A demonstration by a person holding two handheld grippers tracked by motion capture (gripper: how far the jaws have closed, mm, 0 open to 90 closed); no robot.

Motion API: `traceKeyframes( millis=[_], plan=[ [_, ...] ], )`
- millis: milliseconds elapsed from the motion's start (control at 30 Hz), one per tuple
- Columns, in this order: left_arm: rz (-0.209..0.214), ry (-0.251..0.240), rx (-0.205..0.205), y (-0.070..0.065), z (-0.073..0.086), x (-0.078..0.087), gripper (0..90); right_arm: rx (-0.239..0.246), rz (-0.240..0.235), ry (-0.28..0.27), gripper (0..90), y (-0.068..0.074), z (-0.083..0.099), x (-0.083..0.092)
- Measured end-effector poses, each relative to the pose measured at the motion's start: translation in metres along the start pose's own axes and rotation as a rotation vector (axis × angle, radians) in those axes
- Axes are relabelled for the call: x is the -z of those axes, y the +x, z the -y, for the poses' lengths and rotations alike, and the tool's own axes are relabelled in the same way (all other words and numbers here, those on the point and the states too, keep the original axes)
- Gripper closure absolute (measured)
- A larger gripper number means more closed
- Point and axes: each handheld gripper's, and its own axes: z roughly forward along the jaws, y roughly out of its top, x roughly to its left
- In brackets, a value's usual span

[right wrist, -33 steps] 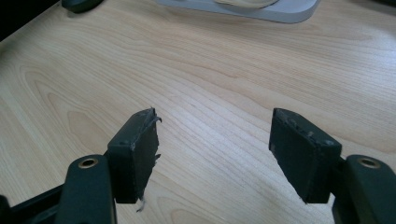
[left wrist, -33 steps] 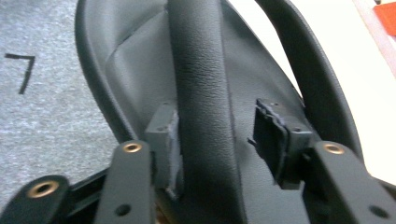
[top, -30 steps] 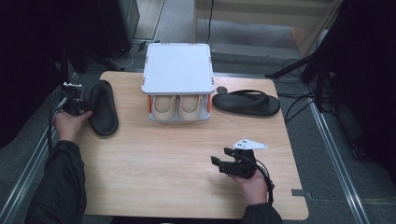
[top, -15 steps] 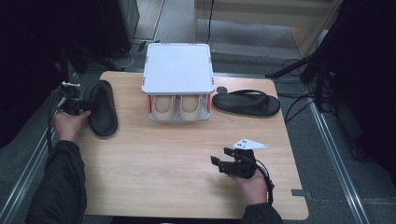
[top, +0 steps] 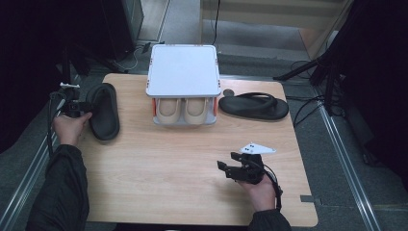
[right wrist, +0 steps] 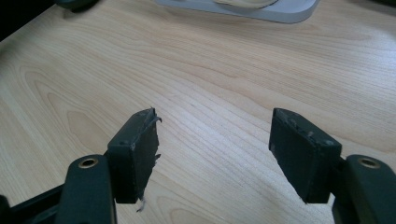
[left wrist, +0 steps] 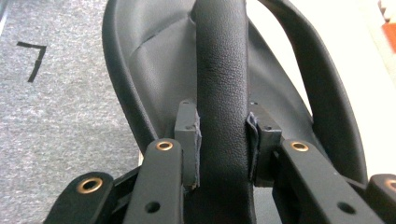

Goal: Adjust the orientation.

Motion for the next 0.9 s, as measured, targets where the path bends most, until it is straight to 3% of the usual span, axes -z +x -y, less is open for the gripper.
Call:
traceKeyframes(
  millis=[67,467,900],
  plan=[
    [0.004,-0.022,0.004,-0.002,-0.001,0.002,70.8,-0.003,0.0,0.002,33.1,0.0,0.0,0.0],
    [0.052,-0.039,-0.016,-0.02,-0.006,0.021,70.8,0.0,-0.008,0.001,33.1,0.0,-0.003,-0.002],
    [0.09,-0.039,-0.036,-0.039,0.008,0.044,70.6,0.019,-0.029,-0.001,33.1,-0.002,-0.012,-0.01]
  ],
)
